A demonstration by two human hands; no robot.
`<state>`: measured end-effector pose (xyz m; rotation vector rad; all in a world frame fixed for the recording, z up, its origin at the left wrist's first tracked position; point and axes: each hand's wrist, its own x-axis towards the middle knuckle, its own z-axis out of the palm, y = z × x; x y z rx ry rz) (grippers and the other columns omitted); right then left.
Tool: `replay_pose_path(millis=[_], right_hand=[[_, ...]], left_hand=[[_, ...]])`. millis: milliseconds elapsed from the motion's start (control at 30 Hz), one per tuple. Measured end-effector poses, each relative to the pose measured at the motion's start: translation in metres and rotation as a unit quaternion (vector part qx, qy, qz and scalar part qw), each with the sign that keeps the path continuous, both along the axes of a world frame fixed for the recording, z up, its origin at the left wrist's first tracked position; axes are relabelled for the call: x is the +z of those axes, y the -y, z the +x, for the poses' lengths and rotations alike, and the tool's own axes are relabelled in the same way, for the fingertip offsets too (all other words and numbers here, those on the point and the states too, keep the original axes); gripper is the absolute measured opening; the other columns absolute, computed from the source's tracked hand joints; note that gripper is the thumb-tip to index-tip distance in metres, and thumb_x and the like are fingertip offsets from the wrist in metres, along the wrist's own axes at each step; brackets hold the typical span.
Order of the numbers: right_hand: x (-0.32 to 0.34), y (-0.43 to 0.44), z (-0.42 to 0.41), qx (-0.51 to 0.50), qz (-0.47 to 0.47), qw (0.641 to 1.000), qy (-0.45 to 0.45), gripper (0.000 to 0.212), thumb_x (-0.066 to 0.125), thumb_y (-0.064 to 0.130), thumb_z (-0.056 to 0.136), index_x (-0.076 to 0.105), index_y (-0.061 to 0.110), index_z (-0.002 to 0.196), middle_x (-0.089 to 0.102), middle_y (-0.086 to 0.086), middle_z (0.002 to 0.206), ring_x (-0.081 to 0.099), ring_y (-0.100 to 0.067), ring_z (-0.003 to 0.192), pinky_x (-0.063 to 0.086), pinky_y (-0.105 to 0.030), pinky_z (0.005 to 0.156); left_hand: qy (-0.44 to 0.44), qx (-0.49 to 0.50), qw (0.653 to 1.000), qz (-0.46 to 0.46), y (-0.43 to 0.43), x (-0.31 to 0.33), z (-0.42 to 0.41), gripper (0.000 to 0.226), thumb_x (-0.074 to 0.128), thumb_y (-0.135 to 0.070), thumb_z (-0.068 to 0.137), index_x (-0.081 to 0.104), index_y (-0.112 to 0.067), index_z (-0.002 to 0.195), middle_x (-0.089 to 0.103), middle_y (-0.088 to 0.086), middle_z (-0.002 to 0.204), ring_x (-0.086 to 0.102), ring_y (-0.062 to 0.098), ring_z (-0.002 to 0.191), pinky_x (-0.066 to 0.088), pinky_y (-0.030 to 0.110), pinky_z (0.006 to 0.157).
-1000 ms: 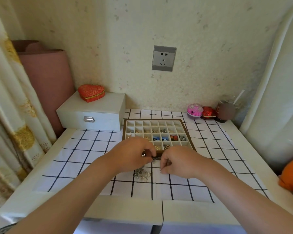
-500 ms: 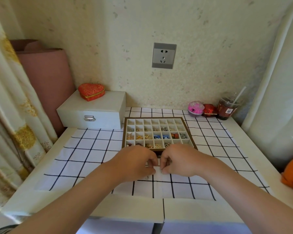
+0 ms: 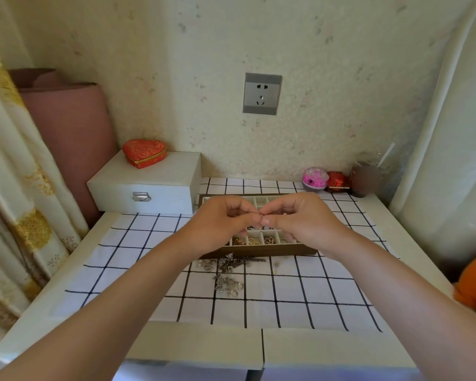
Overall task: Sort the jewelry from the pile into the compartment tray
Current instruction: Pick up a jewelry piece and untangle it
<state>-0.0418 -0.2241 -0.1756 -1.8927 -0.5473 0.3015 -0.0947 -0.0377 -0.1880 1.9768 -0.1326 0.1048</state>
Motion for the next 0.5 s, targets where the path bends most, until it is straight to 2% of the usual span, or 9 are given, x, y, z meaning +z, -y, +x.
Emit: replay_pose_path(millis=[133, 333, 433, 500], right_hand=[[0.001, -0.001, 0.003, -0.008, 0.016, 0.999, -0.044, 0.018, 0.078, 0.018, 0.085, 0.077, 0.019, 0.103, 0.073, 0.007, 0.071, 0.054, -0.01, 0.05, 0.037, -0.018, 0.043], [0.001, 0.001, 0.019, -0.044, 0.041, 0.996, -0.066, 0.009, 0.075, 0.019, 0.088, 0.077, 0.016, 0.096, 0.077, -0.002, 0.085, 0.052, -0.011, 0.051, 0.034, -0.019, 0.041], [-0.006, 0.005, 0.03, -0.063, -0.019, 0.997, -0.043, 0.006, 0.075, 0.022, 0.088, 0.078, 0.02, 0.093, 0.077, 0.003, 0.081, 0.052, -0.011, 0.052, 0.038, -0.016, 0.043], [-0.014, 0.005, 0.035, -0.065, -0.096, 0.993, -0.016, 0.003, 0.077, 0.026, 0.087, 0.078, 0.024, 0.089, 0.073, 0.012, 0.073, 0.054, -0.001, 0.051, 0.041, -0.014, 0.05]], left_hand=[[0.015, 0.012, 1.0, 0.023, 0.0, 0.006, 0.01, 0.007, 0.065, -0.022, 0.094, 0.072, -0.018, 0.093, 0.07, -0.014, 0.071, 0.063, 0.003, 0.065, 0.046, 0.012, 0.063], [0.051, 0.031, 0.998, 0.031, 0.003, 0.004, 0.026, 0.007, 0.065, -0.024, 0.094, 0.071, -0.024, 0.09, 0.071, -0.011, 0.082, 0.062, 0.005, 0.066, 0.054, 0.029, 0.073], [0.055, 0.042, 0.99, 0.127, 0.003, -0.005, 0.031, 0.007, 0.063, -0.029, 0.095, 0.068, -0.033, 0.091, 0.067, -0.018, 0.087, 0.061, 0.004, 0.08, 0.05, 0.026, 0.077], [0.052, 0.035, 0.98, 0.191, 0.001, -0.014, 0.033, 0.008, 0.062, -0.029, 0.095, 0.067, -0.035, 0.097, 0.064, -0.02, 0.095, 0.059, 0.005, 0.092, 0.048, 0.025, 0.081]])
